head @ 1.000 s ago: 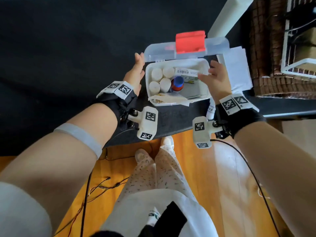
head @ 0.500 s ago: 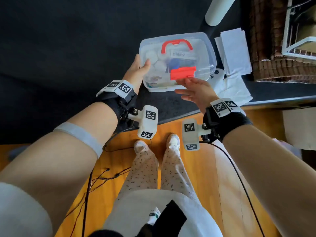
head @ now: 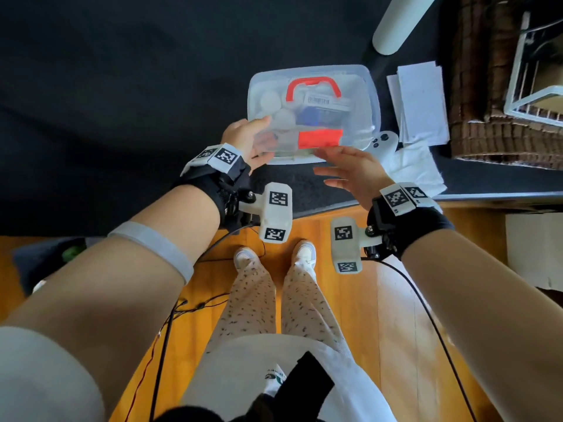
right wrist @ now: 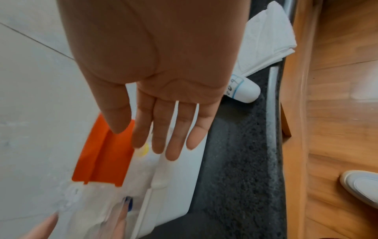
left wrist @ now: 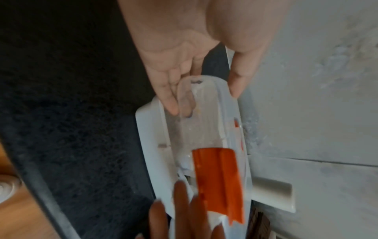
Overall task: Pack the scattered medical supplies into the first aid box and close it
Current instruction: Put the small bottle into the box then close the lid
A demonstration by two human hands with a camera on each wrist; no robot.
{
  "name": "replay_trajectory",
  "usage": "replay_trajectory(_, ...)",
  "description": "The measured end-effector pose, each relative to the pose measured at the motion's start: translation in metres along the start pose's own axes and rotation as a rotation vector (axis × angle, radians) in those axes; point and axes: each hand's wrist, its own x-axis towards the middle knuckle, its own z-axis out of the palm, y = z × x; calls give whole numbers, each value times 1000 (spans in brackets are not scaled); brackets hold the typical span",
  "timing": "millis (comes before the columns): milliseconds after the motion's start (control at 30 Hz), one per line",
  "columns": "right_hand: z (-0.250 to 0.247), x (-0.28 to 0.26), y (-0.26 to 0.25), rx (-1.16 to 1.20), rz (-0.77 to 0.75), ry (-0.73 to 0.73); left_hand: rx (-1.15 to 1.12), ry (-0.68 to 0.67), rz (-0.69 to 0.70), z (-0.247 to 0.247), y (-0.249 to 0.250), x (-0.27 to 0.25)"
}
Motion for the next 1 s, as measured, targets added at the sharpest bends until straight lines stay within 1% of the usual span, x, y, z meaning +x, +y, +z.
replay_trajectory(67, -8, 0, 2, 27, 37, 86, -12, 10, 4, 0, 0, 2)
replay_trajectory(133, -18, 3, 3, 35, 53, 228, 4, 9, 9, -1, -4, 4)
replay_trajectory(200, -25, 6, 3, 50, 21, 370, 47, 15, 52, -2, -7, 4)
replay_trajectory(267, -29, 11, 4, 48, -31, 453, 105, 31, 100, -1, -10, 3)
replay_trajectory(333, -30, 15, 2, 5, -73, 453, 164, 69, 152, -1, -11, 1)
replay_trajectory(400, -26, 17, -3, -44, -81, 409, 230, 129, 201, -3, -11, 3)
replay_trajectory(433, -24, 18, -4, -85, -77, 412, 282, 148, 223, -5, -11, 4)
replay_trajectory(500, -25, 23, -3, -138, -86, 441, 395, 161, 254, -8, -13, 5)
replay_trajectory(567, -23, 24, -4, -157, -88, 449, 458, 161, 264, -9, -16, 5)
replay_trajectory(700, -21, 26, 0, -186, -114, 407, 519, 148, 285, -11, -22, 7)
replay_trajectory(766, -20, 29, 2, -161, -136, 387, 530, 147, 309, -12, -24, 9)
replay_trajectory(866, -12, 32, 3, -91, -152, 394, 546, 139, 332, -14, -23, 15)
replay_trajectory(1000, -7, 38, 6, -61, -175, 363, 543, 119, 359, -18, -19, 20)
